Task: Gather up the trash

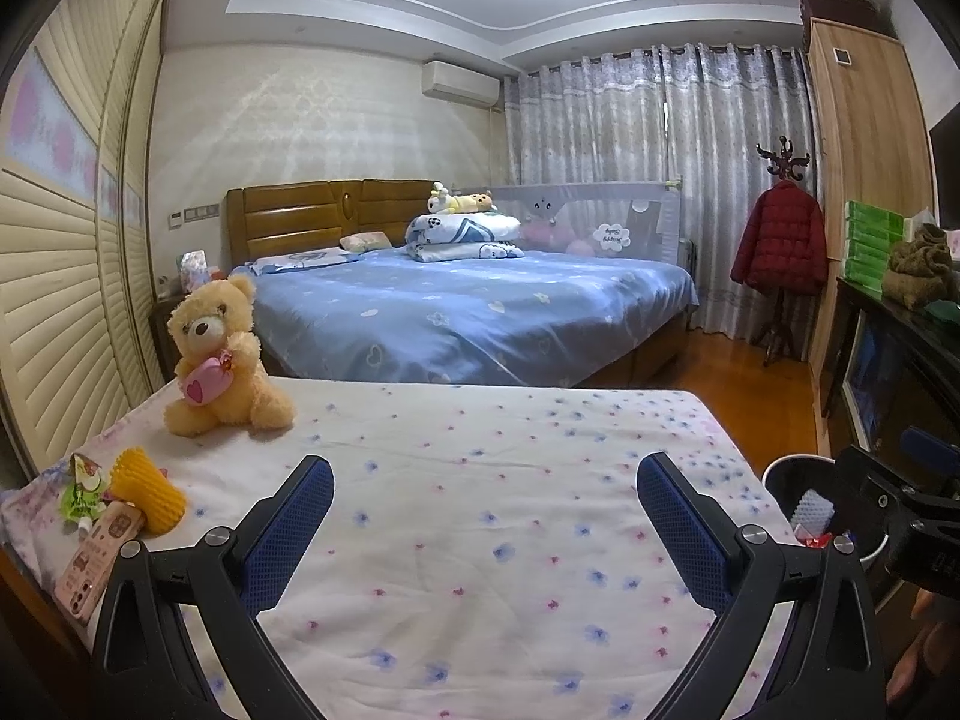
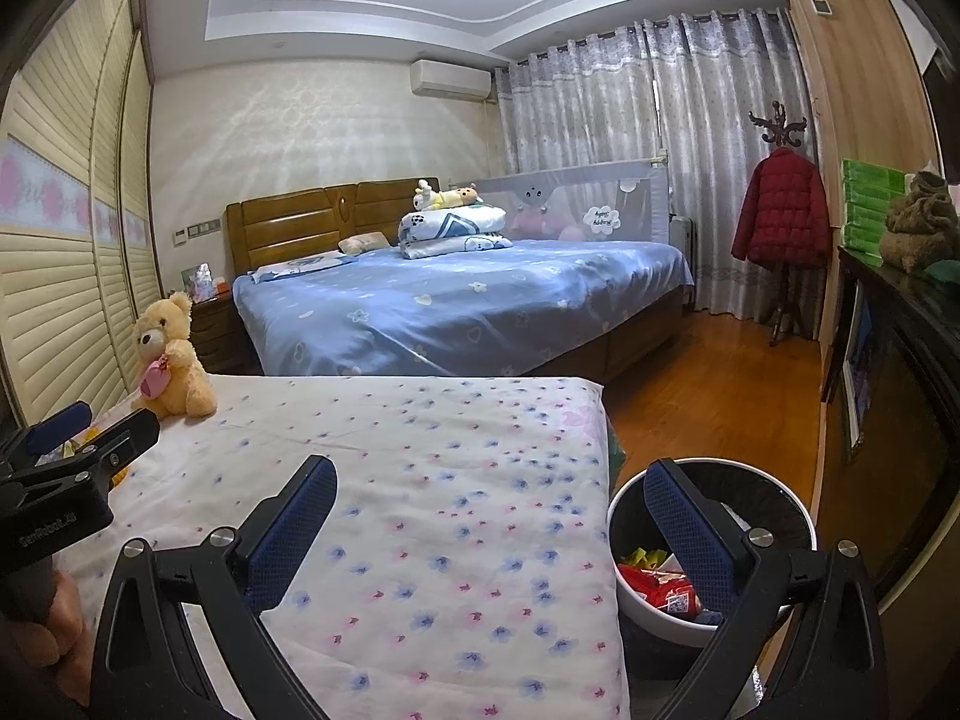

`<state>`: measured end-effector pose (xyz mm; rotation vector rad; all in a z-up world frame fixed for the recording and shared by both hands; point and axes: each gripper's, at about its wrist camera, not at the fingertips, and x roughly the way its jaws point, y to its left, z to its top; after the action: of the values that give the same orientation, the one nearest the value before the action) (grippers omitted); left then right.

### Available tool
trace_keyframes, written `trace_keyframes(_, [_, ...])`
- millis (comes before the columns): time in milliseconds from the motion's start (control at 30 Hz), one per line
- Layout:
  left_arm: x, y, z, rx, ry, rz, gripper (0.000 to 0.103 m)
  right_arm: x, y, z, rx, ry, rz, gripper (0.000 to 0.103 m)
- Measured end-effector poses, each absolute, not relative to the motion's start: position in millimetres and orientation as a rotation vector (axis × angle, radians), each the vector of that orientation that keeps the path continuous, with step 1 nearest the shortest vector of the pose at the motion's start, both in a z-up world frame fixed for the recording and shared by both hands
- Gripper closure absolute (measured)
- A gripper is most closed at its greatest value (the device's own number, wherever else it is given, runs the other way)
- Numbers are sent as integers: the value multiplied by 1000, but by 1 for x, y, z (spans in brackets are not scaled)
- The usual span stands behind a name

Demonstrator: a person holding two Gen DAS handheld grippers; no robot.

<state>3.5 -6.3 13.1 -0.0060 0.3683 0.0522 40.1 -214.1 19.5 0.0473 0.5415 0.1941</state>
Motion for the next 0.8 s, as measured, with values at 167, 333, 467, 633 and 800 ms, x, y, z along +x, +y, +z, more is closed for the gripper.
trace_keyframes(167, [5,-6,11,-5,374,50,1,40,-213,20,50,542,198,0])
trace_keyframes(333, [6,-6,11,-2,375,49,1,40,-213,20,47,546,200,0])
trace_keyframes(467, [6,-7,10,1,374,48,1,40,-213,20,48,546,201,0])
trace_keyframes(633, [7,-8,10,5,373,48,1,40,-213,20,47,546,200,0])
trace_keyframes(800, [7,-8,10,7,375,48,1,40,-213,20,47,546,201,0])
